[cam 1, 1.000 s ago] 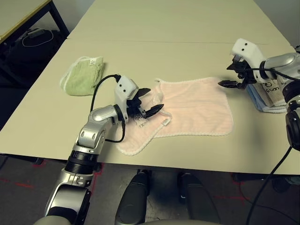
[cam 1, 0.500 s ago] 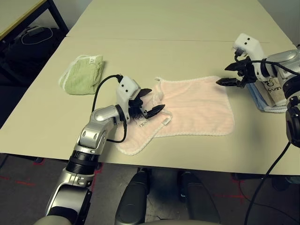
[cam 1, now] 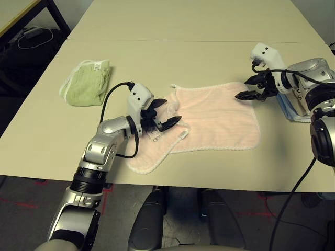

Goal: Fold the towel and set it aside.

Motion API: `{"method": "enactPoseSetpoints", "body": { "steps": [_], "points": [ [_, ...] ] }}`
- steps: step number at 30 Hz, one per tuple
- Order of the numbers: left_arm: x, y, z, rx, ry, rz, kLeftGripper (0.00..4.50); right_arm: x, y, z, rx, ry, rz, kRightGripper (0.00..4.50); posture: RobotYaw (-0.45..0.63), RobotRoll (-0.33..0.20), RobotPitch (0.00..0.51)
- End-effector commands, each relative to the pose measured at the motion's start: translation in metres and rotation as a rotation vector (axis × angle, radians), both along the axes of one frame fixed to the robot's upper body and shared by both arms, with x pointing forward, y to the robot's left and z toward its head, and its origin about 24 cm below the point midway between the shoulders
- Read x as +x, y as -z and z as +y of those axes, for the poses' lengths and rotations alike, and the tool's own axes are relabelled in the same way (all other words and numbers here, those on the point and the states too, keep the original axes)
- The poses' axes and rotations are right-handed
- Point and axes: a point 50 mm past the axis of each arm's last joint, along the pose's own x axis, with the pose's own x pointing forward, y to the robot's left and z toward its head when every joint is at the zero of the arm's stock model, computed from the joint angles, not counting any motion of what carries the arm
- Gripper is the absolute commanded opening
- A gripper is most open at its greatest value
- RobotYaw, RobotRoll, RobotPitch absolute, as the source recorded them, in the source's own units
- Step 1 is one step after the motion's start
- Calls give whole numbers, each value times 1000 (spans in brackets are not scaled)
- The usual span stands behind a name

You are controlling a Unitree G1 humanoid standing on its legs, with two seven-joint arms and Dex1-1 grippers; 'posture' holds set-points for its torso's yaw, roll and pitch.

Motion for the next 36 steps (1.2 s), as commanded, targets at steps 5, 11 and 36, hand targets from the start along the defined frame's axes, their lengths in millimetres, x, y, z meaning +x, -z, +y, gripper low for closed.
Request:
{"method": "enactPoseSetpoints", "body": {
  "steps": [5, 11, 36],
  "points": [
    [-2, 0, 2, 12, 11, 12, 4500, 3, -13, 1, 29, 37, -56, 4456, 67, 0, 192],
    [-3, 0, 4, 15, -3, 8, 4500, 4, -15, -1, 78, 80, -95, 4456, 68, 0, 187],
    [-15, 1, -4, 40, 27, 2, 4500, -2, -9, -17, 169, 103, -93, 4456, 77, 0, 277]
  ]
}}
